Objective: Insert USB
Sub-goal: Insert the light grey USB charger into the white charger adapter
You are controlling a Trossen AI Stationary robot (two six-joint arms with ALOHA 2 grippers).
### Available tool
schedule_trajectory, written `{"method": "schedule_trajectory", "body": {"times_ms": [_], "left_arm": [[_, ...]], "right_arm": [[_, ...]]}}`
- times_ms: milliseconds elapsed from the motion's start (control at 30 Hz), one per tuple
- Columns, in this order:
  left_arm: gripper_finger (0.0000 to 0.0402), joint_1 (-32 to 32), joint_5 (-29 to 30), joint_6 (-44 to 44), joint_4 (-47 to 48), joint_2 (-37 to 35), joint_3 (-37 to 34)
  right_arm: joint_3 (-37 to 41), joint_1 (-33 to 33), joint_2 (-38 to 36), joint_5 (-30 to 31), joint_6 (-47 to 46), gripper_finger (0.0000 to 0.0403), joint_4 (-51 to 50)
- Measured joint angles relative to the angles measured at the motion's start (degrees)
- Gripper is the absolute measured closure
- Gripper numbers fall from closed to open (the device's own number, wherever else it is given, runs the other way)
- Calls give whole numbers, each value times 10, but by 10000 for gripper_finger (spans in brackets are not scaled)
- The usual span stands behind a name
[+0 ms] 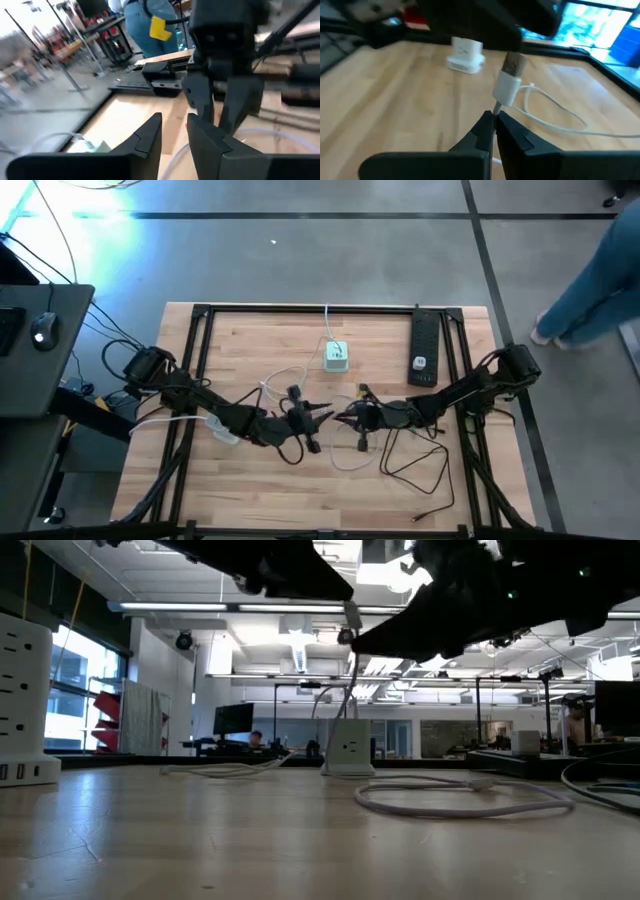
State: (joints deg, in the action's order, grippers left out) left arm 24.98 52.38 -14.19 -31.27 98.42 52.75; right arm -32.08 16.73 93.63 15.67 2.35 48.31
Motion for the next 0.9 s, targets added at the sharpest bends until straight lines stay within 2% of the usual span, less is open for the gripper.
{"method": "schedule_trajectory", "body": {"times_ms": [167, 233, 367, 467, 567, 733, 900], "left_arm": [[311, 24, 120, -101, 6, 0, 0], [311, 27, 154, -121, 25, 0, 0], [316, 23, 157, -180, 55, 0, -1], [321, 15, 153, -249, 57, 2, -1], [323, 10, 107, -305, 55, 2, -1], [320, 9, -34, -380, 37, 2, -1], [305, 12, -105, -457, -21, 2, -1]], "right_arm": [[34, -4, -38, -82, -9, 403, 48], [42, -8, -50, -135, -19, 403, 61], [53, -20, -58, -269, -50, 403, 107], [54, -21, -59, -317, -54, 403, 124], [54, -21, -59, -344, -57, 403, 129], [54, -23, -59, -396, -69, 403, 129], [54, -28, -59, -400, -75, 403, 115]]}}
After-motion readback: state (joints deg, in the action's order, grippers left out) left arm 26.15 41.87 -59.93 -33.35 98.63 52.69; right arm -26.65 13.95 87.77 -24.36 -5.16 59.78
